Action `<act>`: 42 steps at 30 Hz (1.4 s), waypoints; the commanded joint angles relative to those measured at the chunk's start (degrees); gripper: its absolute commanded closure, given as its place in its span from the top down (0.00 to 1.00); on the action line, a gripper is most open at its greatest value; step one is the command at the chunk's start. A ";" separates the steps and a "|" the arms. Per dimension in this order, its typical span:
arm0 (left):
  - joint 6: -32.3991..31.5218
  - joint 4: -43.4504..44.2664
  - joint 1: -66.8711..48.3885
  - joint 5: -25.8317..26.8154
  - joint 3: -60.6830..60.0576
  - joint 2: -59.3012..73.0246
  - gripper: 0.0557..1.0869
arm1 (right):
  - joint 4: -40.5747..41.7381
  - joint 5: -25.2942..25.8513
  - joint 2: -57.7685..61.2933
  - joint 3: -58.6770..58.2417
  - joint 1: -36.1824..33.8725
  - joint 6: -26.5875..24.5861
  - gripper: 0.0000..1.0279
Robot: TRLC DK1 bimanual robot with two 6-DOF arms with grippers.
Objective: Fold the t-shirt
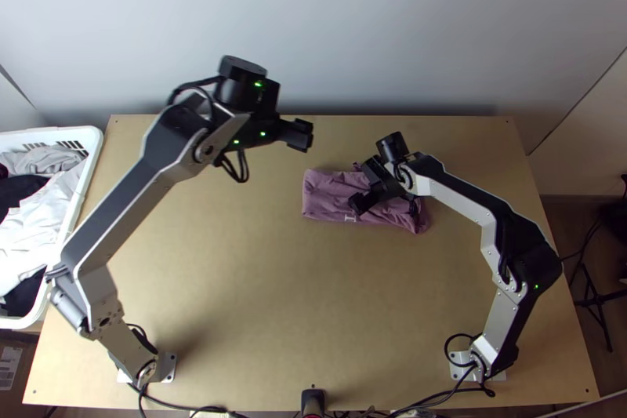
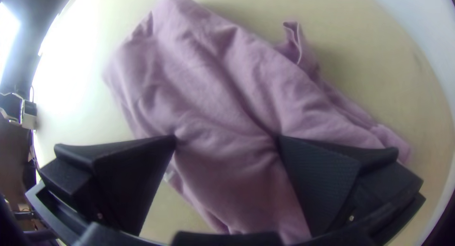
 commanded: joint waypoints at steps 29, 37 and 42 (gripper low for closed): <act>0.29 -3.49 19.40 -3.33 -23.00 -24.48 0.95 | 6.63 14.07 4.47 -2.26 -26.82 3.67 0.97; 0.29 -3.84 20.81 -3.33 -26.95 -27.91 0.95 | 6.63 14.07 7.98 3.19 -35.17 10.53 0.97; 0.38 -4.54 21.86 -3.33 -28.54 -29.58 0.95 | 6.55 14.16 12.47 7.67 -39.56 12.72 0.96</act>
